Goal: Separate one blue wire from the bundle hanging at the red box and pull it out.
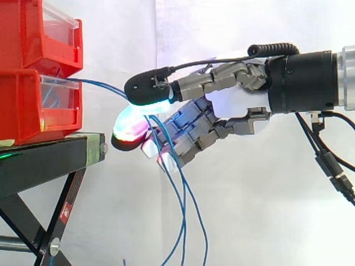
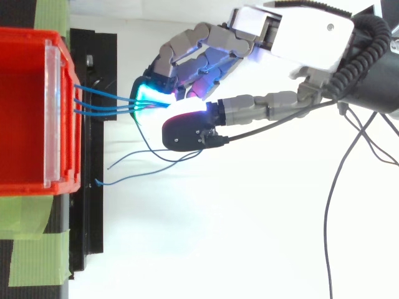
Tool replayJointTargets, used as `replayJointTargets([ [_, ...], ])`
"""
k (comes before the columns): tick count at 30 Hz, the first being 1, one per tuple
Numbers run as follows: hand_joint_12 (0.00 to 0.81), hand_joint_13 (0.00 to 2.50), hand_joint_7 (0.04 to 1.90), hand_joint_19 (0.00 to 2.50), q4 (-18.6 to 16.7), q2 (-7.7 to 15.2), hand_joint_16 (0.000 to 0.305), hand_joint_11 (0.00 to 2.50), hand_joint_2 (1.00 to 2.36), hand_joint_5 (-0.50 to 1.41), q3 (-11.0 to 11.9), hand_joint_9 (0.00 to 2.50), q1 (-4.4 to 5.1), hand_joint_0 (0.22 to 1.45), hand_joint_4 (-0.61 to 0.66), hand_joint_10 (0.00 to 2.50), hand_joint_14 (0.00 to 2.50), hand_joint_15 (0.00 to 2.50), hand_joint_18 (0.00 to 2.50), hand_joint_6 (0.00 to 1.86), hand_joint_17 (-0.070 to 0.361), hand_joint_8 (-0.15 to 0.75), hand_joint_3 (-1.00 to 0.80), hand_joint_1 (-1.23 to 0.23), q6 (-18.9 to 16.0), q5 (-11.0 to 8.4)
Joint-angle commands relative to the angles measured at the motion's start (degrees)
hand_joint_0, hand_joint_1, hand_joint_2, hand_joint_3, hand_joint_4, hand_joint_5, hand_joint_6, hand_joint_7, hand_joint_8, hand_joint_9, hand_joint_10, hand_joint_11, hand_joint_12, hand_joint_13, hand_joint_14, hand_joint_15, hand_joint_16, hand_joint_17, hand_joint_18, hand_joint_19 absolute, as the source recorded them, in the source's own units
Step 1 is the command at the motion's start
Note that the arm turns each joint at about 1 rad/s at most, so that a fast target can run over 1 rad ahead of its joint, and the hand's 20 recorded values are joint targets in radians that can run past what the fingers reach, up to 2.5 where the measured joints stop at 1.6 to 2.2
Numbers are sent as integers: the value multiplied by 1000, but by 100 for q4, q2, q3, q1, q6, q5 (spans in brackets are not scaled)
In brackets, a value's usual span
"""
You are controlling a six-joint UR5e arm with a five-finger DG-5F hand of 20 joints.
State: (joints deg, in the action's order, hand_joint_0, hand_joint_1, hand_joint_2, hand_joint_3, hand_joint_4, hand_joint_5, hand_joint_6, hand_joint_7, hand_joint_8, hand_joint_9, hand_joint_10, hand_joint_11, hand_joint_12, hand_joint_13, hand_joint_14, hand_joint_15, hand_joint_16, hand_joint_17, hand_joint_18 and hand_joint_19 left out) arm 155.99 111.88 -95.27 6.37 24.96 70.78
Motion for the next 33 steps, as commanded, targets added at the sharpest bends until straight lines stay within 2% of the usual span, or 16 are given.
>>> replayJointTargets([
  [1, 582, 1080, 793, 297, 10, 1, 61, 914, 1014, -189, 0, 863, -5, 609, 205, 14, 16, 586, 767, 875, 137, 437, -138, -623, 0, 6],
  [2, 583, 1079, 794, 297, 1, -8, 61, 844, 1014, -189, 0, 857, -5, 608, 205, 13, 16, 588, 767, 875, 137, 443, -135, -624, 0, 6],
  [9, 580, 1083, 798, 294, 19, -52, 61, 786, 1014, -188, 0, 845, -22, 609, 209, 18, 16, 585, 767, 874, 137, 447, -135, -626, -62, 15],
  [19, 569, 1135, 792, 263, 247, -219, 60, 716, 1014, -187, 0, 803, -57, 609, 208, 15, 17, 529, 764, 874, 134, 429, -136, -627, -62, 24],
  [26, 550, 1282, 801, 204, 362, -351, 56, 547, 1014, -187, 0, 709, -66, 609, 211, 12, 15, 492, 754, 874, 127, 423, -134, -627, -62, 24],
  [33, 552, 1324, 794, 213, 441, -377, 56, 541, 1015, -187, 0, 690, -84, 610, 210, 13, 16, 522, 756, 874, 127, 419, -134, -627, -114, 24],
])
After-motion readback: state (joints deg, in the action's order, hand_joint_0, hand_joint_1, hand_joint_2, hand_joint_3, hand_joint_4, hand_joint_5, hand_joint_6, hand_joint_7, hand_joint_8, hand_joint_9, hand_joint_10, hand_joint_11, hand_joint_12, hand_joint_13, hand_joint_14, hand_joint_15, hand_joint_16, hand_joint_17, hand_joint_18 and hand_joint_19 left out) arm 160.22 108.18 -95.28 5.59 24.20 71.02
